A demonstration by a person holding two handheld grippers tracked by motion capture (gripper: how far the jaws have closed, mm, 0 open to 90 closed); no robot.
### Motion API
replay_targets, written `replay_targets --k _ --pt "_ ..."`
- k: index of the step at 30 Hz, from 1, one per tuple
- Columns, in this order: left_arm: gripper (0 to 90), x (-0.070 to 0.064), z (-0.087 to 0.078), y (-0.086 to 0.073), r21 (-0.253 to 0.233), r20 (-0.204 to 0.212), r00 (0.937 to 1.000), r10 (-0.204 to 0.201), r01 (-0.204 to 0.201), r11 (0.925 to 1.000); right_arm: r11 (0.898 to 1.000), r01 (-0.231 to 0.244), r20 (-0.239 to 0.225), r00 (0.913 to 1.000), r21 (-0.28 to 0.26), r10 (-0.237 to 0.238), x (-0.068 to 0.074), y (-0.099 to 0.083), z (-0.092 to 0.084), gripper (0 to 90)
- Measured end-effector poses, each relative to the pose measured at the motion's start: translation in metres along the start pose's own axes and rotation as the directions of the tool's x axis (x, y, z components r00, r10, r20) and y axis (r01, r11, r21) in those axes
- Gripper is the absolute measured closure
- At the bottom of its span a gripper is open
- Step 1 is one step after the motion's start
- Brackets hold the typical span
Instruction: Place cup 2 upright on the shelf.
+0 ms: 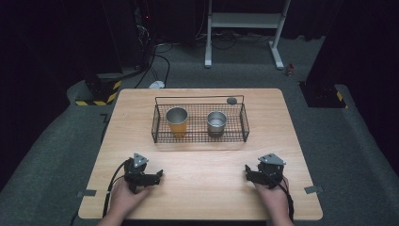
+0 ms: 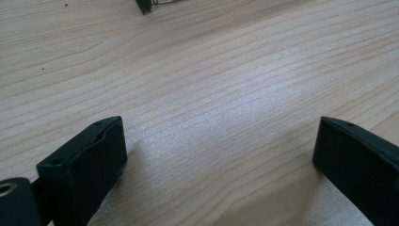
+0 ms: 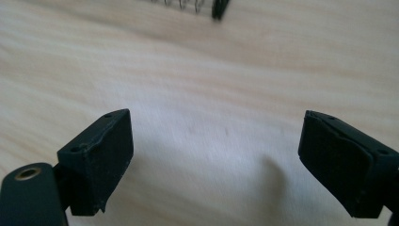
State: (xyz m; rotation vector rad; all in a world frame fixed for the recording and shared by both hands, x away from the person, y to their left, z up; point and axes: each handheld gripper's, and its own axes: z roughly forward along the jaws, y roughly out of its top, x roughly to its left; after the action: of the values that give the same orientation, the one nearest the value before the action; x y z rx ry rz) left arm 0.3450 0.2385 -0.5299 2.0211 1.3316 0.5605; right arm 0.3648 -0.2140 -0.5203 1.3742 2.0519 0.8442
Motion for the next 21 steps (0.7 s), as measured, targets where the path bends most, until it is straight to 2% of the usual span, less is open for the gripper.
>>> replay_targets --k 1,2,6,13,17,21 --pt "3.7 0.0000 0.0000 0.0000 0.000 0.000 1.0000 0.000 0.000 1.0000 1.000 0.012 -0.001 0.9999 0.013 -0.012 -0.0021 -0.0039 0.0010 10.6" --pt "3.6 0.0000 0.0000 0.0000 0.000 0.000 1.0000 0.000 0.000 1.0000 0.999 -0.009 -0.012 0.9999 0.041 0.010 -0.0037 -0.0051 0.0007 9.9" --pt "3.6 0.0001 0.0000 -0.0001 -0.001 -0.003 1.0000 0.003 -0.003 1.0000 0.997 -0.045 -0.047 0.9977 0.064 0.048 -0.0100 -0.0084 -0.0013 9.4" --pt "3.6 -0.0002 0.0003 -0.0001 -0.005 -0.002 1.0000 -0.001 0.001 1.0000 0.996 -0.055 -0.035 0.9977 0.066 0.057 -0.0088 -0.0087 -0.0019 9.4" --pt "3.6 -0.0002 0.0003 -0.0001 -0.004 -0.002 1.0000 -0.001 0.001 1.0000 0.995 -0.080 0.005 0.9968 0.061 0.080 -0.0022 -0.0079 -0.0014 9.3" --pt "3.8 -0.0002 0.0008 0.0004 -0.006 -0.008 0.9999 -0.008 0.008 1.0000 0.995 -0.076 -0.010 0.9970 0.062 0.077 -0.0016 -0.0076 -0.0009 9.2"
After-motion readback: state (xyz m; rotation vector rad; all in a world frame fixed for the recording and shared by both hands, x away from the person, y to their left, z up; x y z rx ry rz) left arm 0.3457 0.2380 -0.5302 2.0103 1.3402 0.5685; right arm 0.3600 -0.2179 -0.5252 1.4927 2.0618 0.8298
